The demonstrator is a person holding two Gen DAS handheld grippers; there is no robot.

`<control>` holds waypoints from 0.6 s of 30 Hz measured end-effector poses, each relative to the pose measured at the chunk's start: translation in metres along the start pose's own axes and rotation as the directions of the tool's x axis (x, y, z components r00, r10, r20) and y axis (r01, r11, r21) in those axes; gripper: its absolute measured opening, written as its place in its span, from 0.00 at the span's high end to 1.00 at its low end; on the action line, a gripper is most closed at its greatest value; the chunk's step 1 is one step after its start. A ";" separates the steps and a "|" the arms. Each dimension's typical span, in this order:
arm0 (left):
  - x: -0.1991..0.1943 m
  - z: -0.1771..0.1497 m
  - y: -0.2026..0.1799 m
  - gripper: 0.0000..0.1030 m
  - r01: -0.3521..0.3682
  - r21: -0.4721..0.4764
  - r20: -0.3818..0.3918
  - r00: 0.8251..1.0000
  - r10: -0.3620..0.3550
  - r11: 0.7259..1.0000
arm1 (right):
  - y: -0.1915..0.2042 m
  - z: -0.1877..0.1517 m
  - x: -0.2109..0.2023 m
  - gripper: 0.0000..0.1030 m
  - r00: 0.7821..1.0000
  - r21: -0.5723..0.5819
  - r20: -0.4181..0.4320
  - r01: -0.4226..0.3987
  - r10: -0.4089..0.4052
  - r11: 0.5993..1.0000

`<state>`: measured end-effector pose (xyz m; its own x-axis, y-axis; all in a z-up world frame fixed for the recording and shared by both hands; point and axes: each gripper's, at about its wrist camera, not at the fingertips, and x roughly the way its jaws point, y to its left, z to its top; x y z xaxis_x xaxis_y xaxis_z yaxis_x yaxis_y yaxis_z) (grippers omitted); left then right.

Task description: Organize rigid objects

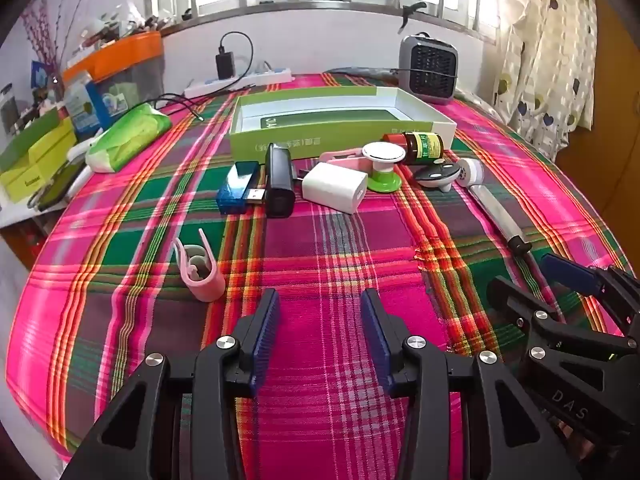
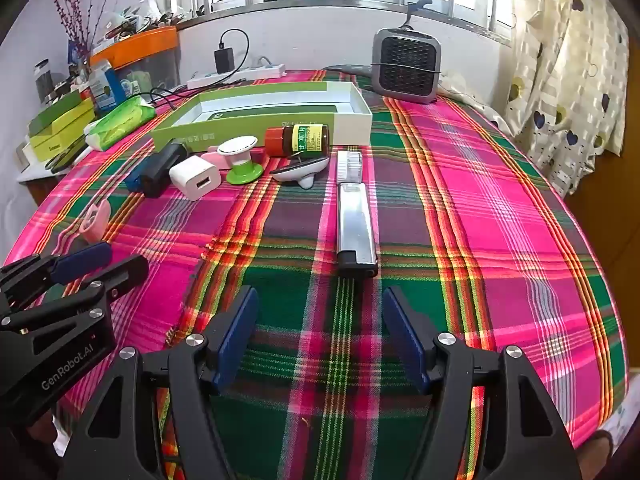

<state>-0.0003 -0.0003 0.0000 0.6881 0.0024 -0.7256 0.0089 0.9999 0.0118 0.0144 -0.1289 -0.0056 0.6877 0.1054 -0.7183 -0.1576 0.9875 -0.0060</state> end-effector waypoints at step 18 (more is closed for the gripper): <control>0.000 0.000 -0.001 0.61 0.003 -0.002 0.000 1.000 -0.003 1.000 | 0.000 -0.001 0.000 0.37 1.000 -0.001 0.004 0.000 0.000 1.000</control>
<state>-0.0006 -0.0009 -0.0002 0.6883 -0.0008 -0.7254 0.0100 0.9999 0.0084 0.0138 -0.1289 -0.0060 0.6905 0.1063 -0.7155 -0.1583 0.9874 -0.0061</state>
